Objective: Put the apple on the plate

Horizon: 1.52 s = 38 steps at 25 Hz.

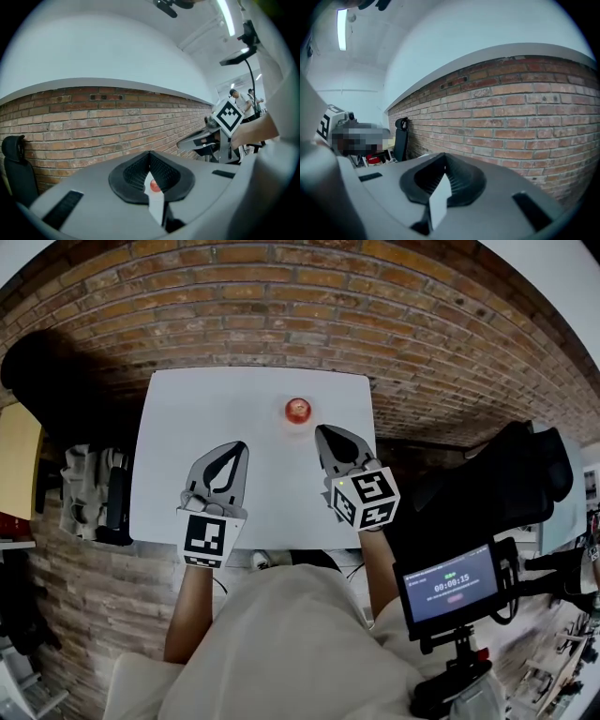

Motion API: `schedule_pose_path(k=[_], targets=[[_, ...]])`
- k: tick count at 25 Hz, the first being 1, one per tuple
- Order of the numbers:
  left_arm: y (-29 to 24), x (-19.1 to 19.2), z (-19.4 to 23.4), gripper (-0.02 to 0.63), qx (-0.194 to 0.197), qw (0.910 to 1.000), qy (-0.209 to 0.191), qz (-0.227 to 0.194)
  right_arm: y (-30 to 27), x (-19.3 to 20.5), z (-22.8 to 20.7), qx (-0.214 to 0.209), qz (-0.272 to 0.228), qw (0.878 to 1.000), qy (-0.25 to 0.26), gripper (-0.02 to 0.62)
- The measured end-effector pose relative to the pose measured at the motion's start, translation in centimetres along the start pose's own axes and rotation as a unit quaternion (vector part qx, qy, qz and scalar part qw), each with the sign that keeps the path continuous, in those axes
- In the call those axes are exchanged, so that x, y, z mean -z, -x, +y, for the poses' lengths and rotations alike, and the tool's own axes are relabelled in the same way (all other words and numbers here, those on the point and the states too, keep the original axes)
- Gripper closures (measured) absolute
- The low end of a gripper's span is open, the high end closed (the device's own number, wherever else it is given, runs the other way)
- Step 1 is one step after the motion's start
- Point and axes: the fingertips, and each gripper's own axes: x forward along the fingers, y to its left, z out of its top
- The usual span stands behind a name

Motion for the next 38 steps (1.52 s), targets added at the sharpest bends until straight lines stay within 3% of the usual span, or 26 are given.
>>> schedule_pose_path(k=[12, 28, 38], targets=[[-0.8, -2.6, -0.5, 0.601, 0.027, 0.9991, -0.007, -0.033, 2.9, -2.5, -0.4, 0.028, -0.028, 0.999, 0.014, 0.589], [-2.5, -8.3, -2.1, 0.601, 0.049, 0.9952, -0.033, -0.078, 8.2, -8.7, -2.2, 0.069, -0.098, 0.993, 0.016, 0.592], [-2.8, -9.2, -2.7, 0.601, 0.048, 0.9949, -0.031, -0.083, 8.6, -8.8, -2.6, 0.069, -0.095, 0.993, 0.011, 0.592]])
